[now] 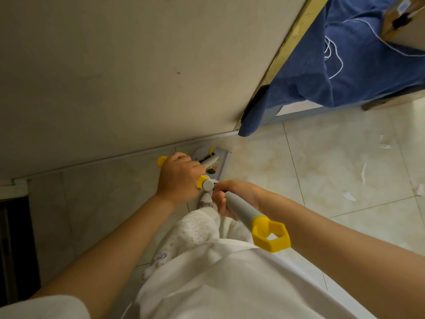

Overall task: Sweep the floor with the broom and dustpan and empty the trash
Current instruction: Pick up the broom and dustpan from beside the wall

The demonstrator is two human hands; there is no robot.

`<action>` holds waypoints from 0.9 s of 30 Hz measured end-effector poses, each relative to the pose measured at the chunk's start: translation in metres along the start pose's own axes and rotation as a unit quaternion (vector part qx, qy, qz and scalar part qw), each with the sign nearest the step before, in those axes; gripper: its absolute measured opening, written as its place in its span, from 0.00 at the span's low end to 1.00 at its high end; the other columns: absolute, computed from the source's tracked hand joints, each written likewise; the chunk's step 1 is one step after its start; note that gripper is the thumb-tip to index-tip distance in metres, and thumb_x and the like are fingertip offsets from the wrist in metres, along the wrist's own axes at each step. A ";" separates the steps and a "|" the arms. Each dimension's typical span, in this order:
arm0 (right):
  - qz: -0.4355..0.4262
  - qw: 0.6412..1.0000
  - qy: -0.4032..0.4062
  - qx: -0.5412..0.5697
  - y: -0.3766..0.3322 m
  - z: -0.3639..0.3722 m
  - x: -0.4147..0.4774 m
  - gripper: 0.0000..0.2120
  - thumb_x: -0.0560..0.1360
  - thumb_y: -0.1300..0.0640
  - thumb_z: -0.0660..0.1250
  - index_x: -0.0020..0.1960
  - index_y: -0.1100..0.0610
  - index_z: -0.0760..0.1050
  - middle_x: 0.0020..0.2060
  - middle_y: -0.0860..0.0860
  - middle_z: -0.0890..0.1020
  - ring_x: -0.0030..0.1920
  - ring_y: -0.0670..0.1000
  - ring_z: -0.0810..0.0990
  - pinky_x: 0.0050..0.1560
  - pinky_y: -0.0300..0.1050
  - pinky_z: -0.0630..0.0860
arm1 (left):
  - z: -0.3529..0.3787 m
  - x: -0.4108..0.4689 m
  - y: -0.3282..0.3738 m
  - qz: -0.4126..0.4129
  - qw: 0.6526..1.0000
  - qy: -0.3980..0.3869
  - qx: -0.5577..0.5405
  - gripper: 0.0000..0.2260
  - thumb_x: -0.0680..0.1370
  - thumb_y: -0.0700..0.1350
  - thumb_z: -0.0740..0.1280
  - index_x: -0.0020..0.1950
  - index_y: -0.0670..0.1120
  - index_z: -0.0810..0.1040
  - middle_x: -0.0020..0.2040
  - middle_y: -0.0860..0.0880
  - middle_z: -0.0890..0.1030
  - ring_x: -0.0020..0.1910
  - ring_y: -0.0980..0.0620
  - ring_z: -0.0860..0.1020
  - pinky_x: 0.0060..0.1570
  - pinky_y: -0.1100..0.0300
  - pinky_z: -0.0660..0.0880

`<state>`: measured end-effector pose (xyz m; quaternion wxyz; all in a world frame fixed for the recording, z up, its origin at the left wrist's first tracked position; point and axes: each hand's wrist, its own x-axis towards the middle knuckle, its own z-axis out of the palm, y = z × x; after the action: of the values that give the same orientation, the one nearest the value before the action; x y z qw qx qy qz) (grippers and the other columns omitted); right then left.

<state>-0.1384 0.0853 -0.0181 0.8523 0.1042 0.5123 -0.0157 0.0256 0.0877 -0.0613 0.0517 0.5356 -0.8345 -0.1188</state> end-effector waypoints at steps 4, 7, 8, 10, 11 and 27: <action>0.018 1.000 0.010 -0.020 -0.002 0.002 0.000 0.05 0.80 0.60 0.56 0.53 0.61 0.65 0.20 0.52 0.73 0.18 0.46 0.72 0.19 0.34 0.71 | 0.000 -0.004 -0.002 -0.003 1.000 -0.017 0.006 0.08 0.66 0.45 0.68 0.27 0.48 0.73 0.24 0.51 0.72 0.25 0.49 0.69 0.37 0.60 0.63; 0.022 0.999 0.019 -0.040 -0.001 0.002 -0.001 0.06 0.80 0.59 0.56 0.54 0.61 0.64 0.21 0.52 0.74 0.18 0.46 0.72 0.19 0.34 0.72 | 0.000 -0.006 0.000 -0.006 1.000 -0.013 -0.001 0.08 0.67 0.46 0.66 0.28 0.49 0.73 0.25 0.52 0.73 0.26 0.49 0.70 0.38 0.60 0.63; 0.025 0.998 0.020 -0.048 0.001 0.001 -0.001 0.05 0.80 0.59 0.56 0.53 0.61 0.65 0.21 0.52 0.74 0.18 0.46 0.72 0.19 0.34 0.72 | 0.000 -0.010 0.000 -0.004 1.000 -0.011 -0.005 0.08 0.67 0.47 0.65 0.28 0.49 0.74 0.25 0.52 0.73 0.26 0.49 0.70 0.38 0.60 0.63; 0.028 0.998 0.025 -0.057 0.003 -0.001 -0.003 0.06 0.80 0.58 0.56 0.54 0.61 0.65 0.21 0.52 0.74 0.18 0.45 0.72 0.20 0.34 0.72 | -0.001 -0.016 -0.003 -0.003 1.000 -0.009 -0.019 0.08 0.68 0.47 0.63 0.28 0.48 0.74 0.25 0.51 0.73 0.26 0.48 0.70 0.38 0.60 0.65; 0.029 0.997 0.029 -0.057 0.005 -0.002 -0.004 0.07 0.80 0.59 0.57 0.56 0.61 0.65 0.22 0.52 0.74 0.18 0.45 0.72 0.20 0.33 0.73 | 0.000 -0.021 -0.001 -0.005 1.000 0.003 -0.026 0.08 0.68 0.47 0.63 0.28 0.48 0.74 0.25 0.51 0.73 0.25 0.48 0.69 0.38 0.60 0.65; 0.069 0.995 0.073 -0.014 0.035 -0.060 -0.010 0.12 0.79 0.61 0.55 0.37 0.59 0.65 0.23 0.50 0.68 0.17 0.45 0.67 0.18 0.32 0.67 | -0.002 -0.061 -0.020 -0.136 0.989 -0.054 -0.036 0.12 0.60 0.56 0.60 0.27 0.47 0.72 0.23 0.50 0.75 0.23 0.45 0.73 0.28 0.65 0.60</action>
<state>-0.1909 0.1301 -0.0309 0.8130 0.1284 0.5649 0.0584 0.0689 0.1348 -0.0619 0.0088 0.6344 -0.7508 -0.1838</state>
